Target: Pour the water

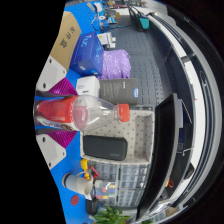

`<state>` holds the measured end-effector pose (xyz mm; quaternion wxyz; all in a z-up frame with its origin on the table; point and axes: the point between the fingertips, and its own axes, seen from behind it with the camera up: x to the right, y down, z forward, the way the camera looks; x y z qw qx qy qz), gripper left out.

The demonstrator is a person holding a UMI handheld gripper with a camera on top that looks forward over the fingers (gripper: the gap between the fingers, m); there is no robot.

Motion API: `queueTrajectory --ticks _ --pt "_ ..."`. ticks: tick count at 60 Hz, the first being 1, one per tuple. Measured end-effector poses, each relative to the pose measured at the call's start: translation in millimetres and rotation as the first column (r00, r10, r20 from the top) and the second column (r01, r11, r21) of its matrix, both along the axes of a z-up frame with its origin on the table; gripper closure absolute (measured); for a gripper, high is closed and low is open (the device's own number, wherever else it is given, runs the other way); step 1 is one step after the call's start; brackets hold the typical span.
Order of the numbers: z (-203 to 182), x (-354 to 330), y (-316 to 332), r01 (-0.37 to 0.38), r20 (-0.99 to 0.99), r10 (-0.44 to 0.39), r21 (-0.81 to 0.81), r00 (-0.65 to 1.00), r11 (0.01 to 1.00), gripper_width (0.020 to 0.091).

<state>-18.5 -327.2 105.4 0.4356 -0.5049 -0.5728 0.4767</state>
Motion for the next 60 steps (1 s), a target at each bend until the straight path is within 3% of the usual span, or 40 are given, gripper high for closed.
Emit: queueTrajectory --ticks 3,17,30,45,60 --pt "0.0 1.0 -4.5 -0.009 -0.009 0.009 0.011 1.0 1.0 0.0705" --pt "-1.7 6.3 3.8 -0.021 0.041 0.024 -0.08 0.999 0.997 0.0708" --pt "21.8 -16.2 40.7 0.038 0.113 0.013 -0.432 0.994 0.901 0.0707" --pt "44.5 -53.4 109.9 0.232 0.276 0.008 -0.823 0.961 0.518 0.0708" --pt "35.7 -68.6 135.2 0.4 0.407 0.154 -0.914 0.901 0.074 0.0709"
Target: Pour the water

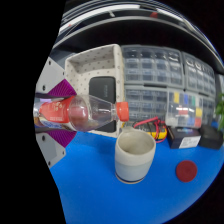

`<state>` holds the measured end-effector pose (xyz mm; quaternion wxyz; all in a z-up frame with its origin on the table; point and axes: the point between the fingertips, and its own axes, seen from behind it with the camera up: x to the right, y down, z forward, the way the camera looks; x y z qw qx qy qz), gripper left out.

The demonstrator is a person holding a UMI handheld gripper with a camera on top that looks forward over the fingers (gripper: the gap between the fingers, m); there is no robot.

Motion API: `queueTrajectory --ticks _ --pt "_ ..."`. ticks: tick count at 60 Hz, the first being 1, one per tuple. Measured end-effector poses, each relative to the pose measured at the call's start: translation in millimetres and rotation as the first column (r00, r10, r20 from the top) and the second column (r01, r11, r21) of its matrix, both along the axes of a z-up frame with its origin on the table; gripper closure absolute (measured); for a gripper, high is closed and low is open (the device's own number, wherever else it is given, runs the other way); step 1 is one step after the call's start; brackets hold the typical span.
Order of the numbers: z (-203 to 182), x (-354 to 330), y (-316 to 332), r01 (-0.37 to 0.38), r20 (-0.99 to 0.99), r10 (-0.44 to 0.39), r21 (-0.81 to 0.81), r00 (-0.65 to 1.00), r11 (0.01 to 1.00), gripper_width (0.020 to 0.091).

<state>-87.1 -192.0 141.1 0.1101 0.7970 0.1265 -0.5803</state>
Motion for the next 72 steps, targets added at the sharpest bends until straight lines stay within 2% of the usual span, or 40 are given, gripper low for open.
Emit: queueTrajectory --ticks 9,15,20,31,37,43,47,51,53,59,65,72 --pt "15.3 -7.1 13.2 0.048 0.029 -0.043 -0.208 0.999 0.977 0.0708" --pt "20.8 -11.5 11.0 0.055 0.093 -0.023 -0.358 0.995 0.932 0.0709" --pt "22.9 -10.3 9.3 0.044 0.124 0.007 -0.407 0.992 0.912 0.0708" --pt "27.0 -12.0 18.2 0.055 0.127 -0.003 -0.404 0.992 0.913 0.0711" --pt "29.2 -11.5 28.3 0.029 0.085 -0.005 -0.284 0.996 0.959 0.0709" --pt "41.0 -11.1 47.0 -0.014 -0.021 0.013 -0.037 1.0 0.999 0.0709" --pt "63.1 -14.4 66.6 -0.04 -0.096 0.056 0.156 0.994 0.987 0.0707" --pt "87.1 -19.8 90.5 -0.023 -0.177 0.087 0.337 0.98 0.941 0.0708" --pt "92.4 -22.8 100.2 0.011 -0.227 0.094 0.424 0.969 0.906 0.0708" --pt "118.3 -29.8 134.9 0.051 -0.243 0.146 0.653 0.959 0.755 0.0707" --pt "123.8 -32.6 172.2 0.113 -0.243 0.162 0.82 0.956 0.562 0.0706" --pt "112.2 -34.4 220.7 0.171 -0.222 0.158 0.944 0.962 0.284 0.0706"
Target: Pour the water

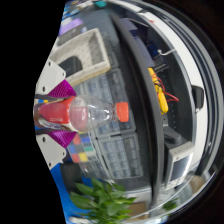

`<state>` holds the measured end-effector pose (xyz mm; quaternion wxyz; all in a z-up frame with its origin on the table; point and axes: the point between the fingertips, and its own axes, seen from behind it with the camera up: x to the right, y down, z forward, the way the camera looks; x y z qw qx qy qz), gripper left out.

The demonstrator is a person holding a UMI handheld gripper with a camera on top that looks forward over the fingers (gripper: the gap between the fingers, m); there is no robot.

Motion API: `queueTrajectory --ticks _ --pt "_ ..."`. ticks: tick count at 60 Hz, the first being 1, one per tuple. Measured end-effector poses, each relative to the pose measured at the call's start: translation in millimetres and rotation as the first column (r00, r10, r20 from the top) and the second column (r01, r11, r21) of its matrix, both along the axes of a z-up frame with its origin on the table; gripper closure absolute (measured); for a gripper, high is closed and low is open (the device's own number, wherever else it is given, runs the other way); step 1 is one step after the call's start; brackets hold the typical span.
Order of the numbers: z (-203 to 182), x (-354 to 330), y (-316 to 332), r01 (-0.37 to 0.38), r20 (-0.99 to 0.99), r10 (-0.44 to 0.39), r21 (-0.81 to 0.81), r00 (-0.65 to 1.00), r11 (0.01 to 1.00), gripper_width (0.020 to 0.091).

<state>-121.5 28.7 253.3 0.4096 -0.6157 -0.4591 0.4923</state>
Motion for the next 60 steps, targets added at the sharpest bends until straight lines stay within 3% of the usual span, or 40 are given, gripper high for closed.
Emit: queueTrajectory --ticks 6,20,35,42,53,55,57,60 --pt "-24.8 -1.6 28.7 0.004 0.019 -0.007 0.126 1.0 0.992 0.0706" --pt "-86.9 -2.6 86.9 0.04 0.079 -0.058 0.21 0.995 0.977 0.0706" --pt "-149.0 0.8 112.1 0.049 0.134 -0.08 0.218 0.988 0.975 0.0685" --pt "-144.5 3.7 113.5 0.061 0.077 -0.075 0.178 0.994 0.982 0.0682" --pt "-145.6 6.6 112.7 0.051 0.091 -0.07 0.19 0.993 0.98 0.0565" --pt "-148.1 7.2 111.4 0.049 0.103 -0.069 0.184 0.992 0.982 0.0516" --pt "-153.5 9.5 108.9 0.039 0.131 -0.063 0.177 0.989 0.983 0.0414" --pt "-160.9 15.3 105.8 0.024 0.16 -0.053 0.177 0.986 0.984 0.0376"
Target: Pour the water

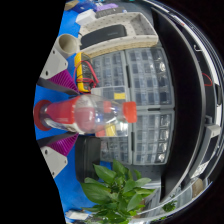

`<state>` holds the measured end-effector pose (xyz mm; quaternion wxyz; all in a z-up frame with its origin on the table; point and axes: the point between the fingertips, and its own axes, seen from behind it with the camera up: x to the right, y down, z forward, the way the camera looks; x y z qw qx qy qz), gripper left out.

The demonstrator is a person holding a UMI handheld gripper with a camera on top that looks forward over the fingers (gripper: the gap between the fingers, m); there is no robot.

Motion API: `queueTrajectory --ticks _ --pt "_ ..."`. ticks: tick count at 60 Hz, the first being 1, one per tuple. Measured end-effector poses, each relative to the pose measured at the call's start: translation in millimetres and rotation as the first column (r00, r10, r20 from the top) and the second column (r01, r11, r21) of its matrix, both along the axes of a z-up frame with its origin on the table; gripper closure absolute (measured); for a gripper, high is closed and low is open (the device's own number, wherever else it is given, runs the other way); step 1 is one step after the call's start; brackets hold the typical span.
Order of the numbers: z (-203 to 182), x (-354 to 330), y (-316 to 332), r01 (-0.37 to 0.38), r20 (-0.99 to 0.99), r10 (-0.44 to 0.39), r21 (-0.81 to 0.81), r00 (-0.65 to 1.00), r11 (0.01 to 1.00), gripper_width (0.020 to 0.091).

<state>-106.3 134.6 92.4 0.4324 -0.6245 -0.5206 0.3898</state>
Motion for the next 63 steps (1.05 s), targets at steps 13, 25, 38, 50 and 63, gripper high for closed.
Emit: queueTrajectory --ticks 13,25,38,50,63 --pt "-34.2 57.5 -16.5 0.021 0.091 -0.022 0.009 0.996 1.0 0.0382" --pt "-15.3 122.1 -49.7 0.016 0.134 -0.017 0.005 0.991 1.0 0.0379" --pt "71.9 146.3 -100.8 -0.009 0.029 0.008 0.002 1.0 1.0 0.0379" --pt "138.4 158.1 -158.5 -0.112 -0.054 0.112 0.003 0.992 0.994 0.0377" --pt "164.6 176.5 -196.0 -0.166 -0.082 0.167 0.013 0.983 0.986 0.0378"
